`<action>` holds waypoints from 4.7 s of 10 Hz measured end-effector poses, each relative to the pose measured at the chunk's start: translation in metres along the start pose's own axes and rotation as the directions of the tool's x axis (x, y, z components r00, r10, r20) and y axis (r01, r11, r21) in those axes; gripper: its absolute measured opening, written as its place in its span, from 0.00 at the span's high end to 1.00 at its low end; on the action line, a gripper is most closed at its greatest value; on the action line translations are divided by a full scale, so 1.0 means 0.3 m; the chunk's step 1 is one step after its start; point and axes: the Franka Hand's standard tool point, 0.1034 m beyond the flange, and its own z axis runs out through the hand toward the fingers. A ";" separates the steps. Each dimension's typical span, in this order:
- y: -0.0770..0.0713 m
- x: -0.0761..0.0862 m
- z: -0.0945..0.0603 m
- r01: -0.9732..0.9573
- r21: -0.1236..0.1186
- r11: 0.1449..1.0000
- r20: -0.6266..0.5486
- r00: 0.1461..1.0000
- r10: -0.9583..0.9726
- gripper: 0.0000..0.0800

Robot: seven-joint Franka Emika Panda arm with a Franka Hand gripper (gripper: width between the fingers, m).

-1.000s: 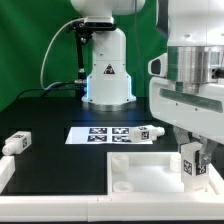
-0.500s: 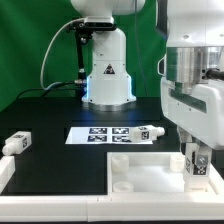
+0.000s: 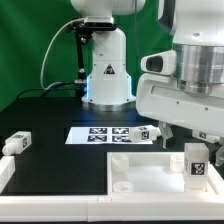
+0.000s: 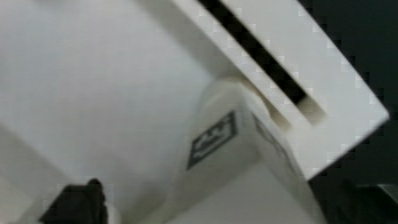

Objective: Assemble one leg

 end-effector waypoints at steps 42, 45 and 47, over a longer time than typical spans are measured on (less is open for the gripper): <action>-0.037 -0.029 0.049 0.312 0.080 0.947 -0.064 0.949 -0.307 0.36; -0.036 -0.030 0.051 0.157 0.090 0.983 -0.048 0.987 -0.154 0.64; -0.036 -0.030 0.052 0.025 0.096 0.995 -0.036 0.999 -0.022 0.64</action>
Offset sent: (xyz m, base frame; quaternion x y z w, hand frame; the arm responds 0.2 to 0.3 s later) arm -0.0043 0.0341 -0.0095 0.0735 0.0156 -0.2121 0.9744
